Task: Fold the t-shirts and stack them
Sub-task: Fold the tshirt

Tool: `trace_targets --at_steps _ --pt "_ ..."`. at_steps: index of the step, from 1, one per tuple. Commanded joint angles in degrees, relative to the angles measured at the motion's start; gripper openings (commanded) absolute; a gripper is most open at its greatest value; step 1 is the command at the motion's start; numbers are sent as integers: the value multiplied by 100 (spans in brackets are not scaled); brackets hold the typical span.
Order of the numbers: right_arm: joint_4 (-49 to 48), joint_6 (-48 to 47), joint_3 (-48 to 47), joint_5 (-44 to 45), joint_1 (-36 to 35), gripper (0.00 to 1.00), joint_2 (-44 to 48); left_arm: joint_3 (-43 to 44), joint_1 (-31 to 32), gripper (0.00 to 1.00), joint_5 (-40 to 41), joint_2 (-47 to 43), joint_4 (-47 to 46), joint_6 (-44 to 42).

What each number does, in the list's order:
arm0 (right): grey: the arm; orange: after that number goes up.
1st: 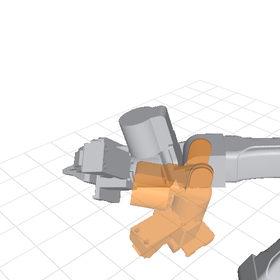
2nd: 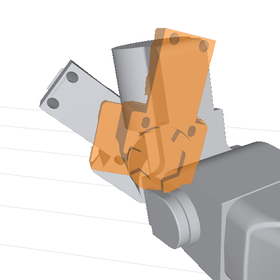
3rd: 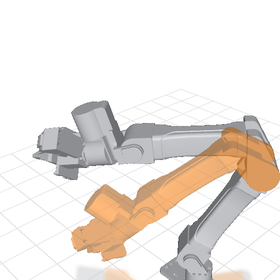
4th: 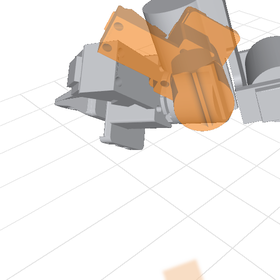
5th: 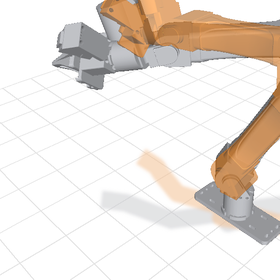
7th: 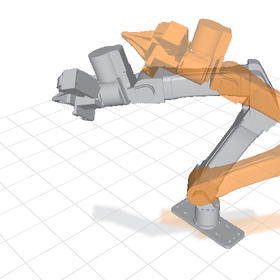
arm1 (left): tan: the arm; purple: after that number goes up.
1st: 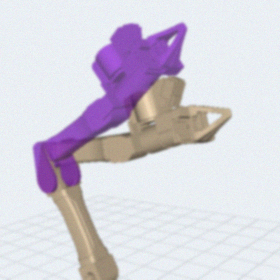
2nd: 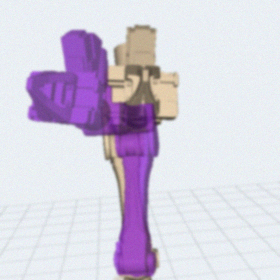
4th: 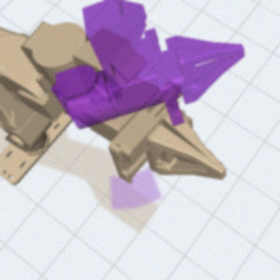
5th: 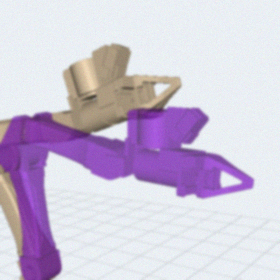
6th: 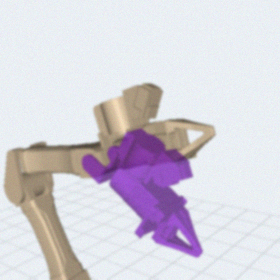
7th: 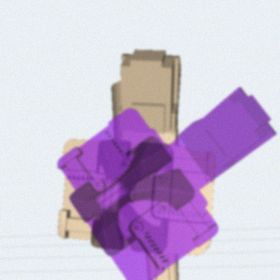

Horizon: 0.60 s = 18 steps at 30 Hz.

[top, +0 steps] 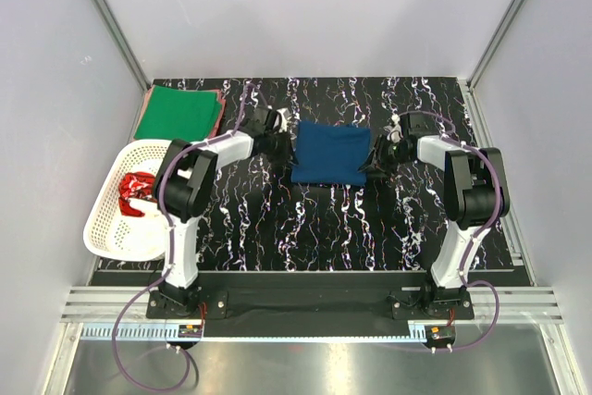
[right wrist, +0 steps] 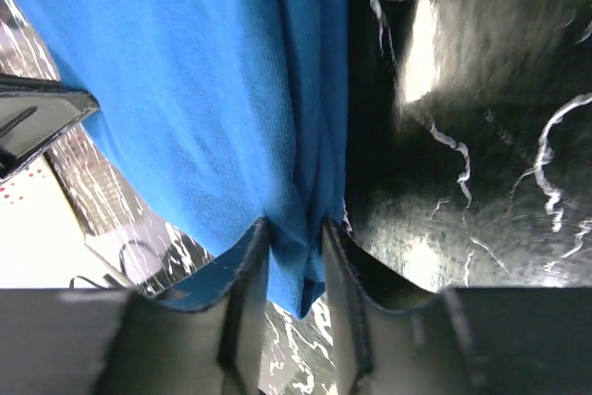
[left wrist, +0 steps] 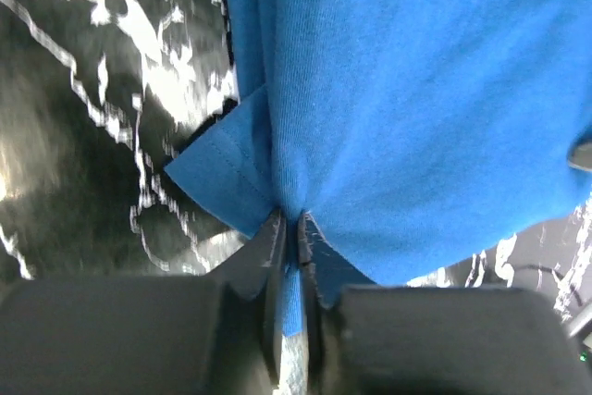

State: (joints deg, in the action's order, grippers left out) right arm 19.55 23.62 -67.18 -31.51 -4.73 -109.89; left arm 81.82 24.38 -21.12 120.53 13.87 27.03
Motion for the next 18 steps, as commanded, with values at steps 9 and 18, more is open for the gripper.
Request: trace_targets --at_steps 9,18 --pt "-329 213 1830 -260 -546 28 1399 -2336 111 6 -436 -2075 -218 602" --pt "260 249 1947 373 -626 63 2331 -2454 67 52 414 -2895 449 577"
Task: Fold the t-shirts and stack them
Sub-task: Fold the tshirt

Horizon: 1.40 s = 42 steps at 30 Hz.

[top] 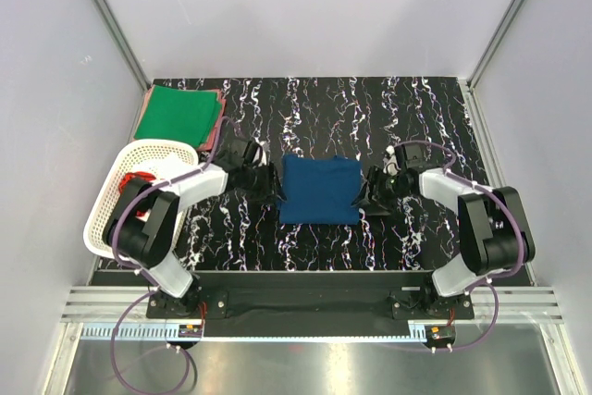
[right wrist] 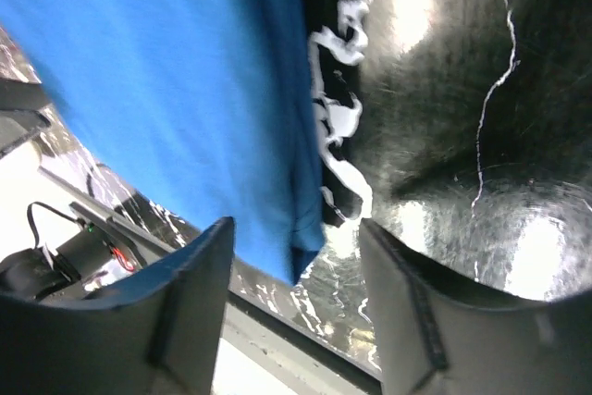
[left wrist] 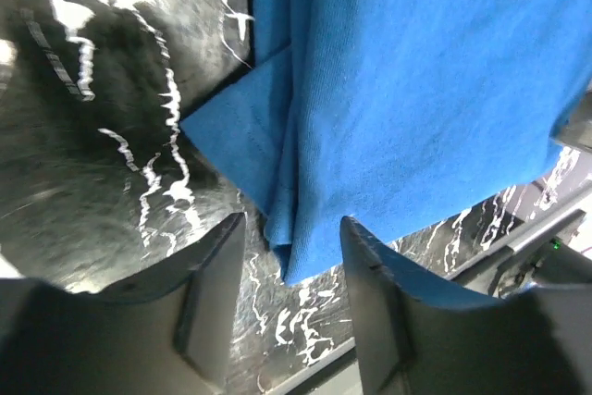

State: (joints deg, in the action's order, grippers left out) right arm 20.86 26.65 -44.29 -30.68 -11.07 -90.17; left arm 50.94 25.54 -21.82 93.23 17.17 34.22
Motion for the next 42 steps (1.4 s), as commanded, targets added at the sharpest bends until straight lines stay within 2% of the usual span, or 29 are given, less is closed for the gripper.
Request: trace_targets --at_steps 1,4,9,14,21,27,31,32,34,35,36,39,42 --pt "129 -81 -439 325 8 65 369 837 -93 53 564 18 346 -317" --pt "-29 -204 -799 194 26 66 167 1611 -137 54 820 406 489 -556" --pt "-573 -652 -1283 -104 175 65 -692 2183 -181 55 522 959 226 -1048" --pt "-1250 -723 -1476 -754 325 65 -1230 2315 -216 56 557 1399 -99 -1295" --pt "-1321 -785 -1732 -764 334 61 -1547 2263 -225 56 161 1645 -600 -1435" --pt "-1506 -784 -1758 -782 342 51 -1671 2526 -234 51 126 1821 -565 -1462" --pt "-1576 -776 -1741 -729 334 43 -1697 2614 -225 38 29 1900 -574 -1471" --pt "-1594 -767 -1749 -747 334 34 -1688 2632 -234 25 3 1927 -583 -1471" --pt "-1577 -767 -1776 -729 334 26 -1671 2649 -234 13 -59 1927 -601 -1436" --pt "-1542 -776 -1784 -703 334 21 -1636 2649 -234 2 -94 1892 -592 -1435" --pt "-1524 -776 -1785 -694 334 13 -1540 2641 -234 0 -155 1848 -592 -1427" --pt "-1567 -793 -1688 -624 334 1 -1294 2597 -234 0 -15 1620 -522 -1321" --pt "-1734 -767 -1565 -615 334 0 -1117 2509 -234 0 239 1357 -530 -1137"
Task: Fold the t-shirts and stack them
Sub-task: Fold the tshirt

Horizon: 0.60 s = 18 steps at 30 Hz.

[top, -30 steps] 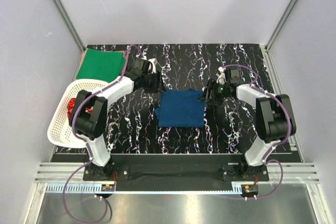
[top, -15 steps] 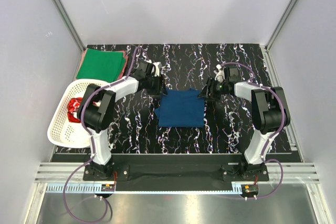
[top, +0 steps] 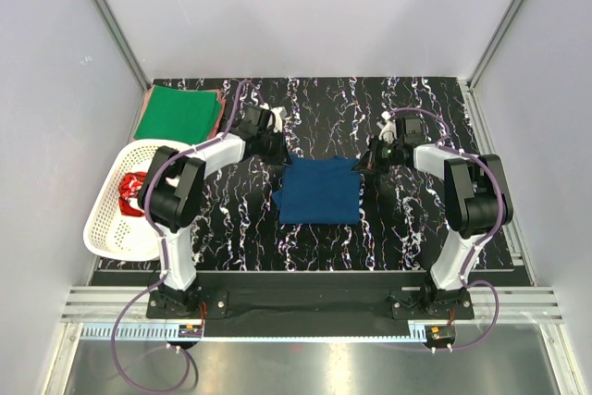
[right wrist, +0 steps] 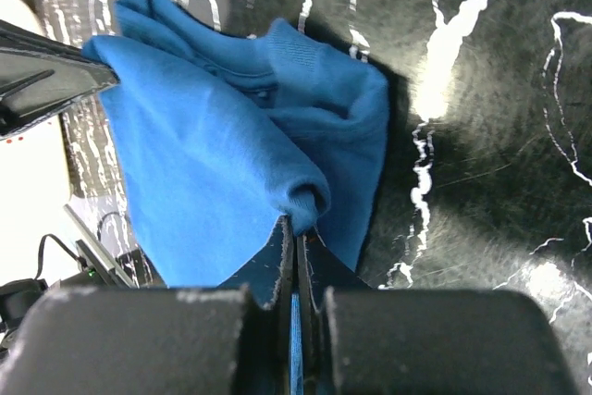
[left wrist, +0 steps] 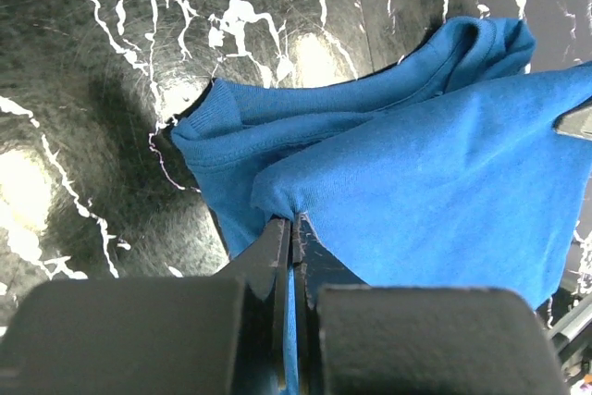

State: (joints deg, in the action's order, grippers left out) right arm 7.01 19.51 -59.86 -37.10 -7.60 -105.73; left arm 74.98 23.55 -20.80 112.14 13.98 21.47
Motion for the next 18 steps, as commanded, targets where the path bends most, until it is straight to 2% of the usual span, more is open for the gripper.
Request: trace_targets --at_steps 1,8,12,18 --pt "-340 -44 -9 19 -14 0 457 70 -35 0 155 -587 -246 233" --pt "-322 -8 -464 45 -14 0 396 -28 -35 0 593 -852 -466 472" --pt "-305 79 -808 54 -14 0 -200 420 -201 0 401 -132 -317 515" --pt "-568 220 -1291 98 -14 3 -991 851 -456 0 182 606 -624 577"
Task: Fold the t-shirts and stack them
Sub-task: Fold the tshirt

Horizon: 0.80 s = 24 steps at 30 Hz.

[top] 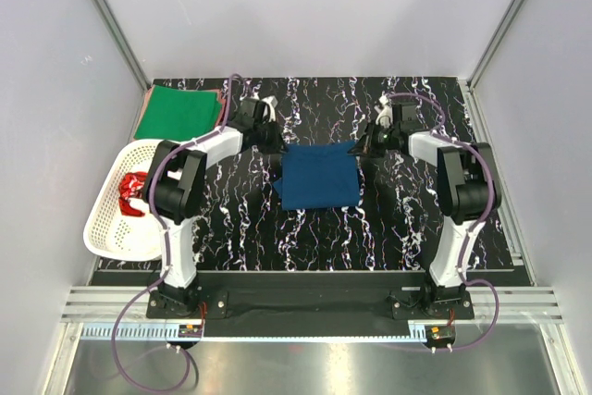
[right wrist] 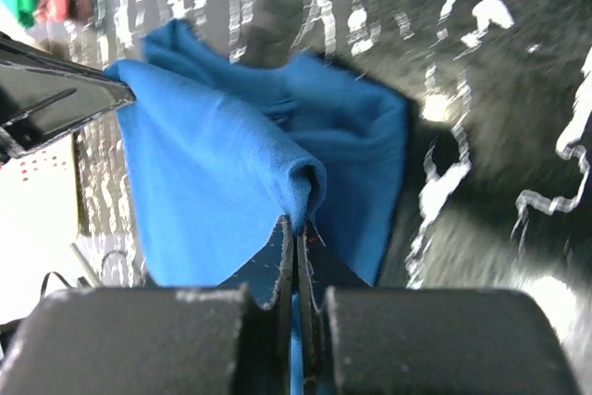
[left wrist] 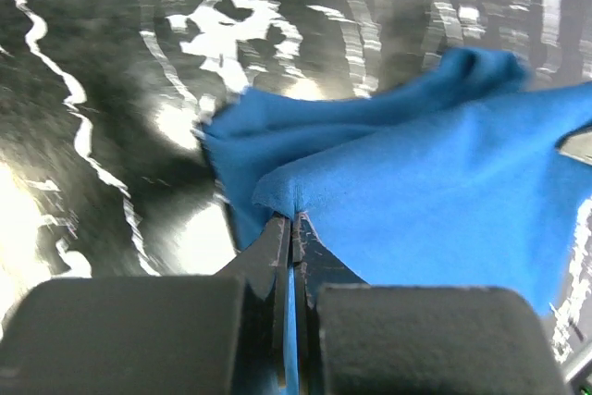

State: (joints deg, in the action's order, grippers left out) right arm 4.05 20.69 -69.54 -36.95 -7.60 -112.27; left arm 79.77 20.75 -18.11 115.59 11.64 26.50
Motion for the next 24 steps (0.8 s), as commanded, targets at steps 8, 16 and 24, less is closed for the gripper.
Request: trace_targets --at_steps 8,16,24 --pt "-546 348 -482 337 -14 43 -490 689 -370 4 -350 666 -531 180" --pt "427 173 -104 627 -14 65 327 873 -440 47 -343 210 56 -48" --pt "792 374 19 -326 -23 11 988 359 -476 48 186 -1002 841 -278"
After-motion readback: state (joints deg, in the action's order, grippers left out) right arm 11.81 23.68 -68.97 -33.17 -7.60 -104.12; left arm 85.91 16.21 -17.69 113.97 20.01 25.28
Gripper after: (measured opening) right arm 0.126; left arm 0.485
